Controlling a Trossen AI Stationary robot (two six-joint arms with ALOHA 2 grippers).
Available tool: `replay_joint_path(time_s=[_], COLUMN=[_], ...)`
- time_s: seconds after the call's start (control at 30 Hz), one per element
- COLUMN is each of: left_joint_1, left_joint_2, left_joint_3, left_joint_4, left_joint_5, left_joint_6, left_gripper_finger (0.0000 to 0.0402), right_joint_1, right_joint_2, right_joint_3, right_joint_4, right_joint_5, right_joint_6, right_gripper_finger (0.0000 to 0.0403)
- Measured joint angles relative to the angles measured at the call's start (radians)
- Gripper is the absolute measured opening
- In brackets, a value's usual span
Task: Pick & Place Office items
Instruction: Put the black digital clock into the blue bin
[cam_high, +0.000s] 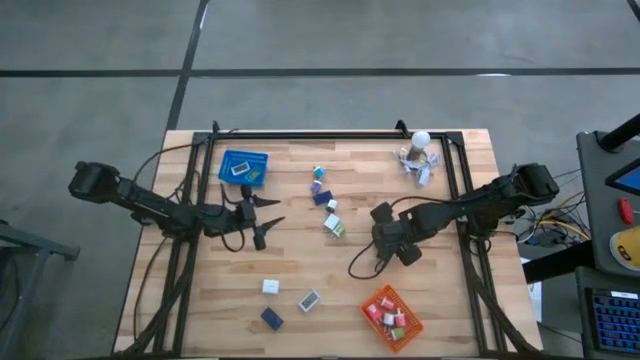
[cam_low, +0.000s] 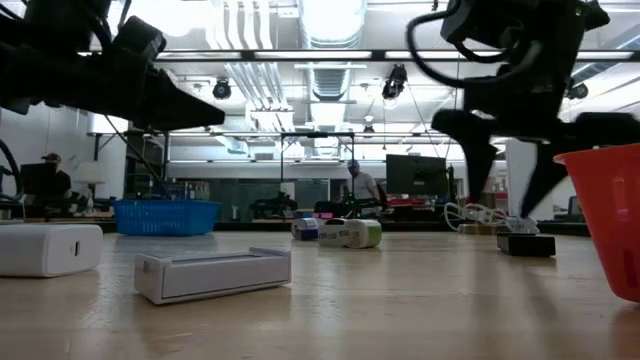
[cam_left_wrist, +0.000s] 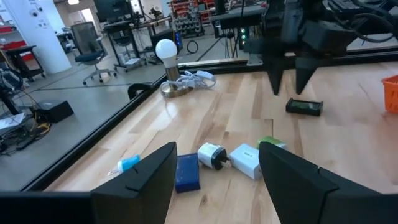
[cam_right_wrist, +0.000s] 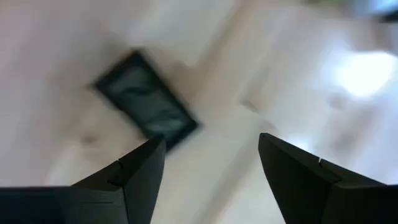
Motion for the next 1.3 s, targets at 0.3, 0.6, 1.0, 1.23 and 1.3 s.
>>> replay_joint_path(time_s=[0.3, 0.6, 1.0, 1.23, 1.3], left_joint_1=[0.000, 0.000, 0.000, 0.000, 0.000], left_joint_2=[-0.045, -0.049, -0.050, -0.050, -0.050], left_joint_3=[-0.030, -0.036, -0.041, -0.042, -0.042], left_joint_4=[-0.008, -0.016, -0.017, -0.017, -0.017], left_joint_5=[-0.001, -0.001, -0.001, -0.001, -0.002], left_joint_6=[0.004, 0.002, 0.001, -0.002, -0.002], left_gripper_finger=[0.0232, 0.0232, 0.0232, 0.0232, 0.0232], right_joint_1=[0.010, 0.045, 0.063, 0.063, 0.063], right_joint_2=[0.080, 0.225, 0.241, 0.241, 0.245], right_joint_3=[0.094, 0.187, 0.164, 0.157, 0.156], right_joint_4=[-0.027, -0.217, -0.179, -0.103, -0.085], right_joint_5=[0.034, 0.023, -0.046, -0.046, -0.049], right_joint_6=[0.040, 0.034, -0.030, -0.076, -0.083], right_gripper_finger=[0.0272, 0.0311, 0.0307, 0.0298, 0.0297])
